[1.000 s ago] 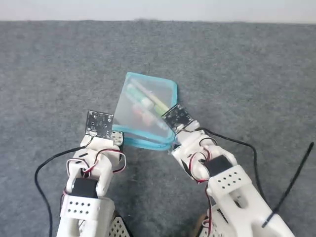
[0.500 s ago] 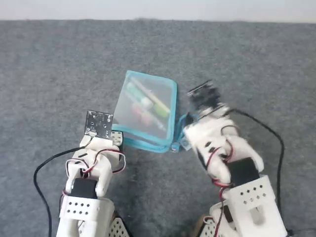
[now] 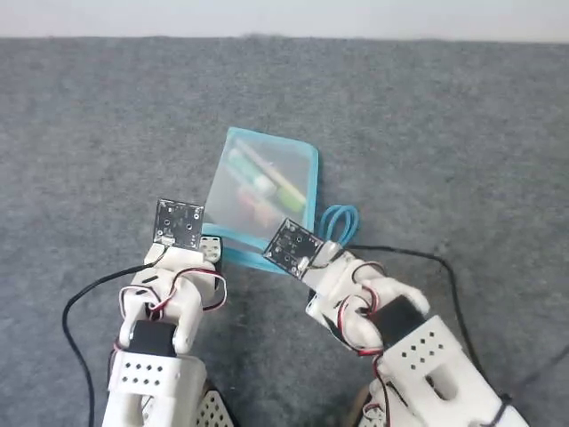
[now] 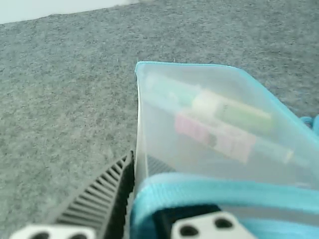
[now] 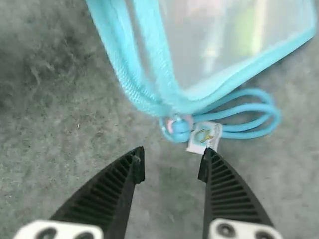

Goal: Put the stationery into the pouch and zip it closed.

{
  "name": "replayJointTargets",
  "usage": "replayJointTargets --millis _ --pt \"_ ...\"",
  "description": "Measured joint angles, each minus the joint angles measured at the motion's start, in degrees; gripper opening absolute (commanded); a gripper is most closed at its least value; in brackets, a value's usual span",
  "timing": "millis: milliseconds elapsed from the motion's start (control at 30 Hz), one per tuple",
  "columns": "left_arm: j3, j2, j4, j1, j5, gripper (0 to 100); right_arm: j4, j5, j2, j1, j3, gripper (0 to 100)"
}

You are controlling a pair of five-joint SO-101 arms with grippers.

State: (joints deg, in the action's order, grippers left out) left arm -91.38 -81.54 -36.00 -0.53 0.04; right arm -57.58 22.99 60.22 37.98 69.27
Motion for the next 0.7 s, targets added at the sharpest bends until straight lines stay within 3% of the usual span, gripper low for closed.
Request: replayJointTargets --millis 433,600,700 --pt "0.0 0.0 0.0 0.0 0.0 1 35.3 0.1 0.0 0.3 20.0 17.6" --pt "0.0 0.0 0.0 0.0 0.0 1 44.3 0.0 0.0 0.2 21.8 0.2" --pt "0.0 0.0 0.0 -0.2 0.0 1 44.8 0.1 0.0 0.0 21.8 2.2"
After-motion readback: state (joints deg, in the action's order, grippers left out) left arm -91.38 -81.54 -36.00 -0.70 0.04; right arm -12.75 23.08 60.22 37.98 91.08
